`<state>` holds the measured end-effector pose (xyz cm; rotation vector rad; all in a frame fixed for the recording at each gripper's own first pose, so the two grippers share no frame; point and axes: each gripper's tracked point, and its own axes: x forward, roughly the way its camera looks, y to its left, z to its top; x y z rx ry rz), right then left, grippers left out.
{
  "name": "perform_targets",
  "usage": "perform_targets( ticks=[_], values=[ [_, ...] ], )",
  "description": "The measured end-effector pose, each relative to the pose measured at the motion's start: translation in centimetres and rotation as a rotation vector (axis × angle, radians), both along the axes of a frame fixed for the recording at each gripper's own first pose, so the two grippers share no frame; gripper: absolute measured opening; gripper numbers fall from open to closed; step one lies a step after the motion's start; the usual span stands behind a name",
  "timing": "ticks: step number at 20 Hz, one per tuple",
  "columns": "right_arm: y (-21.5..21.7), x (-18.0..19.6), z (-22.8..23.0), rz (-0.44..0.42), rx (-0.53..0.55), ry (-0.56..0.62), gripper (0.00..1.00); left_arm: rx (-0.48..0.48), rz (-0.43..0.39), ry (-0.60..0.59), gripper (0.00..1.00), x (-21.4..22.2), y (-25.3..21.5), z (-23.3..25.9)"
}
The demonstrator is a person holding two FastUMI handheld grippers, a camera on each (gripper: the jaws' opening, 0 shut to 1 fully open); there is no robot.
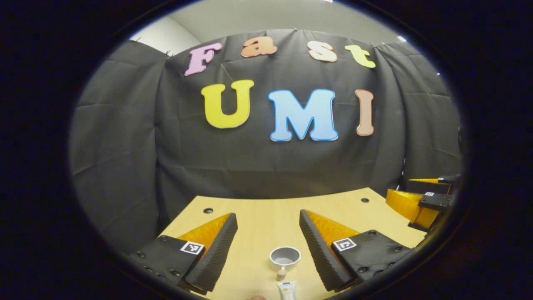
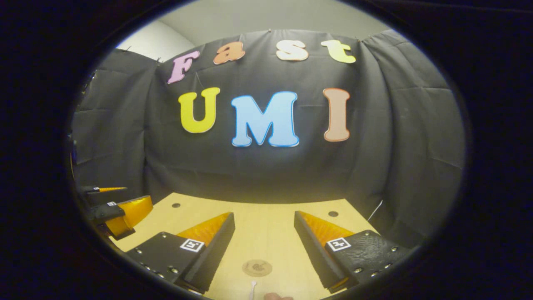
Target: Put the toothbrush and toothpaste on the desktop into the cup, then pick up the cup and place it on the coaster on the desktop.
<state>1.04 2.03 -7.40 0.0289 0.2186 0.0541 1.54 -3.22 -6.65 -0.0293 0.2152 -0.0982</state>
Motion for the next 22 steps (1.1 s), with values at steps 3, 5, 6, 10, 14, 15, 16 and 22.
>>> perform_targets(
  ticks=[3,5,6,10,14,15,16,22],
  values=[
    [0.7,-0.4,-5.6,0.019,0.017,0.196,0.91,-0.009,-0.033,0.152,0.97,-0.9,-0.9,-5.6],
    [1.3,-1.6,-10.7,0.041,0.033,0.373,0.92,0.023,-0.064,0.268,1.00,-2.0,-1.7,-10.1],
    [1.7,-2.5,-12.4,0.048,0.040,0.432,0.92,0.038,-0.076,0.314,1.00,-2.5,-1.9,-11.9],
    [2.2,-5.0,-18.2,0.046,0.043,0.633,0.93,0.066,-0.121,0.500,0.97,-4.9,-3.3,-17.8],
    [2.5,-7.3,-23.2,0.060,0.024,0.812,0.94,0.073,-0.147,0.714,0.98,-8.3,-3.8,-23.8],
    [2.4,-7.7,-24.2,0.063,0.017,0.844,0.94,0.075,-0.147,0.758,0.99,-9.0,-3.9,-25.2],
    [2.7,-8.1,-24.9,0.068,0.014,0.873,0.94,0.080,-0.145,0.797,0.99,-9.4,-3.6,-26.1],
    [3.3,-10.1,-29.2,0.071,0.016,1.008,0.94,0.122,-0.125,0.933,0.98,-11.1,-2.5,-30.5]
  ],
)
